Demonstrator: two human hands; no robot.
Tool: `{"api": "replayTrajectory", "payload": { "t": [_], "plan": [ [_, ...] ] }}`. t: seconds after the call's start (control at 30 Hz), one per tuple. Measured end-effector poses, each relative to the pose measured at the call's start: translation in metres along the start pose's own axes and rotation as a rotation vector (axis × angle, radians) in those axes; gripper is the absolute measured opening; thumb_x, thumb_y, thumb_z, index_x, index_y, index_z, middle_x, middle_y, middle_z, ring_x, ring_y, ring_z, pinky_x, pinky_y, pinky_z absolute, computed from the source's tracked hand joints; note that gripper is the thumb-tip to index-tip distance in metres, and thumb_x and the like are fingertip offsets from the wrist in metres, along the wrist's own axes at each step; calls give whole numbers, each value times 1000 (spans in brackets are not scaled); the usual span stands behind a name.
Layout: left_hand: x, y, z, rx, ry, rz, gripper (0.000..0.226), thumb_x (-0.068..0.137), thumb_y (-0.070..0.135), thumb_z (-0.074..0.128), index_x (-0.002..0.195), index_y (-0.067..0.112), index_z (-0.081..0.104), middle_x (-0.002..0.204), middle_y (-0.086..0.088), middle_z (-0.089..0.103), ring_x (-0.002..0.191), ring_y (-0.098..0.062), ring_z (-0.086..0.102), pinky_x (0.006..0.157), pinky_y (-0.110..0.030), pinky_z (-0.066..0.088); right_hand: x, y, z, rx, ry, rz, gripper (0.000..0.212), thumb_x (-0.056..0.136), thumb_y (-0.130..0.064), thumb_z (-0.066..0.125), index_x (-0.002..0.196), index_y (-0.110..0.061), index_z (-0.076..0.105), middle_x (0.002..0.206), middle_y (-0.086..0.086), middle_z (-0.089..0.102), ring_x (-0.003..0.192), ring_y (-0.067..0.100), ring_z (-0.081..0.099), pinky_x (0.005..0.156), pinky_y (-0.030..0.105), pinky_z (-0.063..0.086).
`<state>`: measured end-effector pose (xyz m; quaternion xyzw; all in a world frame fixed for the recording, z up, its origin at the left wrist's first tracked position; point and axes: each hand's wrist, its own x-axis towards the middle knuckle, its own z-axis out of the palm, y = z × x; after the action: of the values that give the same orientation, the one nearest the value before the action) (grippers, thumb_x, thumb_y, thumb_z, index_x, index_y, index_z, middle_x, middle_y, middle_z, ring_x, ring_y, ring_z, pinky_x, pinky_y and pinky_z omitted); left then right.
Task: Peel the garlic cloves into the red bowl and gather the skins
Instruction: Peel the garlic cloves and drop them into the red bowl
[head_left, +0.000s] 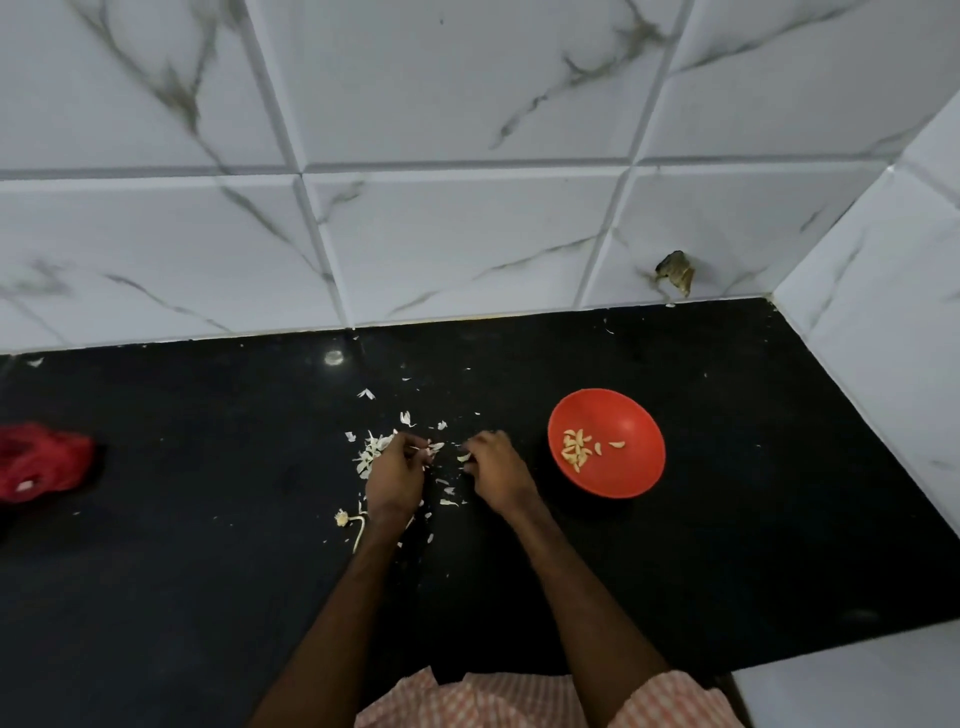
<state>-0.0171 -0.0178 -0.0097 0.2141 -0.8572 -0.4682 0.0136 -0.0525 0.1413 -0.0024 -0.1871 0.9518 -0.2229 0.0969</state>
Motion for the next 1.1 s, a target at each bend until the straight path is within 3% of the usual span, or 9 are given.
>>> {"api": "replayTrajectory", "payload": {
  "t": [0.1,0.2,0.3,0.43,0.6,0.8,0.87,0.97,1.1],
  "plan": [
    [-5,-4,-2,49,-11,-11,7,95,20,60,98,25,63,94,8,70,88,-15,65,80,-35,52,-3,1,16,-62,-2,46,30,96,-9,58,126,-13,60,128,3,51,122,21,46,97,38,47],
    [-7,-9,-2,88,-38,-5,8,95,21,58,99,24,64,97,7,71,90,-15,65,82,-35,52,-1,4,23,-24,74,85,17,93,-9,62,109,-16,65,116,1,57,113,19,49,92,33,46],
    [-7,-8,-3,90,-50,2,8,97,21,56,100,20,64,93,5,71,88,-16,66,81,-35,52,0,5,23,162,139,121,7,96,-11,60,99,-16,63,106,-1,60,104,14,50,88,29,44],
    [-5,-5,1,132,-106,42,15,99,25,55,104,16,66,93,0,72,87,-20,66,79,-35,52,1,-1,13,474,66,156,12,95,-4,60,95,-14,67,89,-6,67,80,2,61,76,20,46],
    [-8,7,9,139,-238,117,22,98,19,56,76,23,55,66,9,57,61,-9,53,60,-29,36,2,-7,5,545,92,126,9,92,-4,65,93,-8,73,88,1,73,79,8,65,71,7,45],
    [-4,11,5,19,-235,88,18,95,17,56,80,9,64,73,-6,66,65,-17,57,64,-36,46,6,-8,-2,554,136,105,11,91,-3,66,91,-12,72,86,-4,72,77,-1,64,72,10,48],
    [-4,11,4,1,-216,90,22,94,21,57,77,8,62,72,-9,65,63,-18,56,64,-38,46,8,-10,-4,507,134,75,10,91,-4,66,91,-12,72,86,-3,72,79,3,66,73,17,52],
    [-3,10,2,27,-203,90,25,94,24,55,76,9,62,70,-6,64,65,-20,57,64,-38,45,8,-13,-4,428,90,25,9,91,-8,66,94,-13,73,89,-2,74,81,8,68,76,26,56],
    [-3,9,1,78,-204,65,23,97,20,55,80,7,65,73,-6,67,70,-24,62,67,-39,47,8,-15,-6,409,108,50,18,94,-6,59,101,-13,74,94,0,75,86,9,69,82,28,56]
  ]
}}
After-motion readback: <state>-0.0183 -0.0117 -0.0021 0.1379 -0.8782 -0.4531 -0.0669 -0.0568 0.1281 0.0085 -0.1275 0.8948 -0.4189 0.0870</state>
